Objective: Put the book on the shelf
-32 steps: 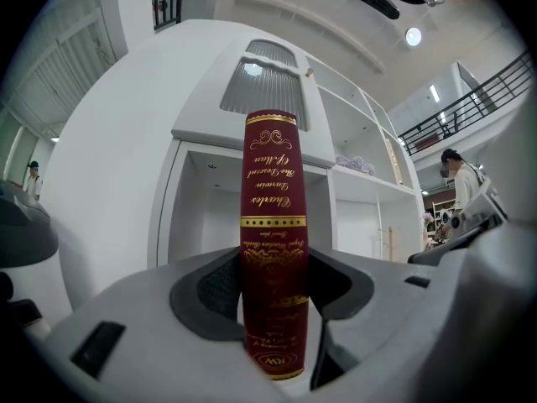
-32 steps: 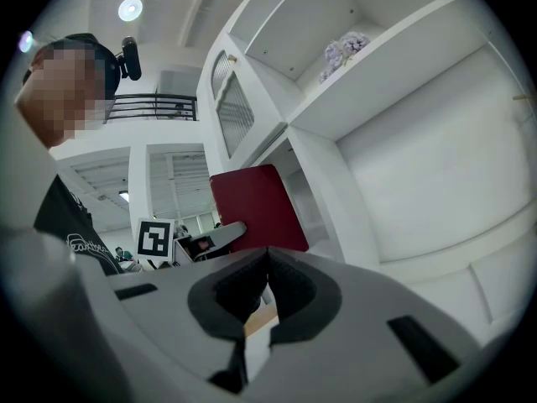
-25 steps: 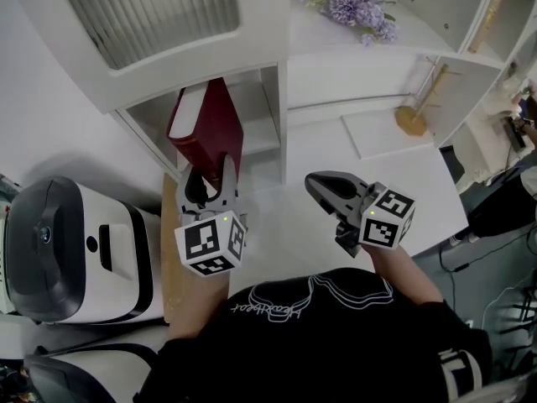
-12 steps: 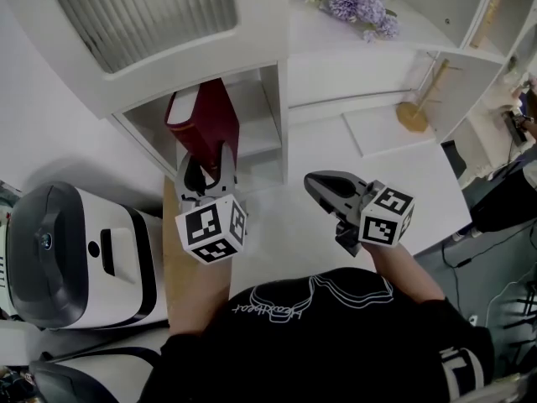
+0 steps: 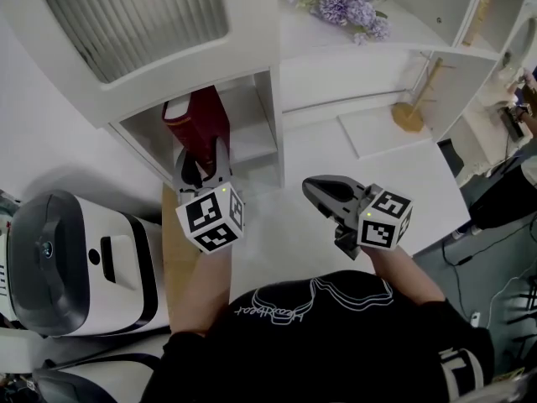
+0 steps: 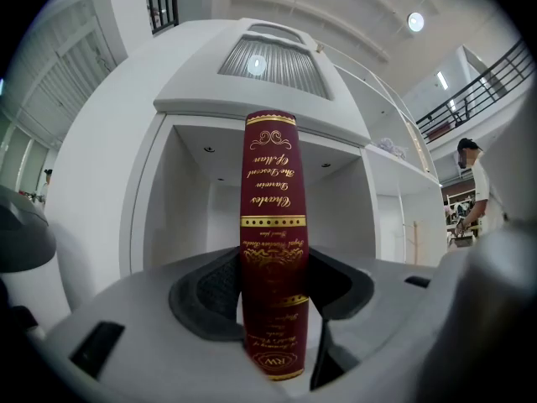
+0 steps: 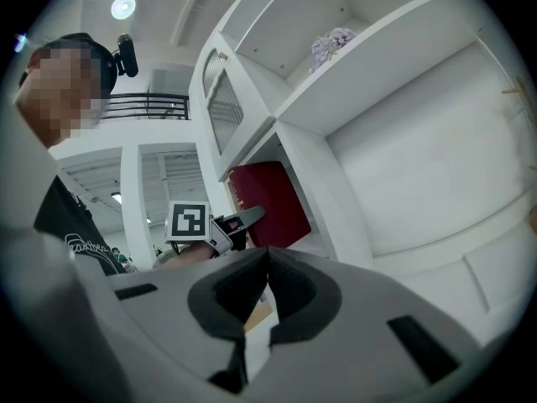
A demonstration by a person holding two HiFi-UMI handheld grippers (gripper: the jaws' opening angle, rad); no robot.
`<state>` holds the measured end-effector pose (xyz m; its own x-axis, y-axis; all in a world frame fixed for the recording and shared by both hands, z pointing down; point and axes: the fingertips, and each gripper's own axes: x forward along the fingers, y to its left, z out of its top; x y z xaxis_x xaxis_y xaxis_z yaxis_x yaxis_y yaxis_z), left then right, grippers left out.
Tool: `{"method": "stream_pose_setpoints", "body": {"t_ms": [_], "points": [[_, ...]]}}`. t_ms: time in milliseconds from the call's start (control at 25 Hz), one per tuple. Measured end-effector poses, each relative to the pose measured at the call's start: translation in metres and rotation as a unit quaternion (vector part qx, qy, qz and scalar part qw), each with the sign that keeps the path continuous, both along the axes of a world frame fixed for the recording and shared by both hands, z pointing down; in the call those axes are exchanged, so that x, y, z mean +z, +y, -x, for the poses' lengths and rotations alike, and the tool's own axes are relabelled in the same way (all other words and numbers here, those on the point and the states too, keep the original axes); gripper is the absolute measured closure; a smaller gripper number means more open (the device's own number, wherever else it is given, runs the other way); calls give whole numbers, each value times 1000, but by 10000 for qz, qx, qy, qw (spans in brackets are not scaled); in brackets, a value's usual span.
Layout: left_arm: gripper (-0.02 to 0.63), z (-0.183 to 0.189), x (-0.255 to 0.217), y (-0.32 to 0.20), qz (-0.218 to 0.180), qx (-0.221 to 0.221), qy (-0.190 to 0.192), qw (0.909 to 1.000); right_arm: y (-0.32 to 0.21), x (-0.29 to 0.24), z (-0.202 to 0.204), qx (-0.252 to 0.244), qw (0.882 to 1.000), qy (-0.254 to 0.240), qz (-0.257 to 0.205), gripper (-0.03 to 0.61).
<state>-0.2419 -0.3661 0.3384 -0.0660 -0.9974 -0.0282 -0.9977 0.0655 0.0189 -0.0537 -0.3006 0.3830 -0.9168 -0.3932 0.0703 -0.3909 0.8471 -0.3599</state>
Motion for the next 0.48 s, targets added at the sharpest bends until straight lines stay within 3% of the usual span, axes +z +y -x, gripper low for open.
{"method": "stream_pose_setpoints", "body": {"t_ms": [480], "points": [[407, 3, 1, -21, -8, -199, -72, 9998, 0, 0, -2, 16, 10000, -1, -10, 572]]}}
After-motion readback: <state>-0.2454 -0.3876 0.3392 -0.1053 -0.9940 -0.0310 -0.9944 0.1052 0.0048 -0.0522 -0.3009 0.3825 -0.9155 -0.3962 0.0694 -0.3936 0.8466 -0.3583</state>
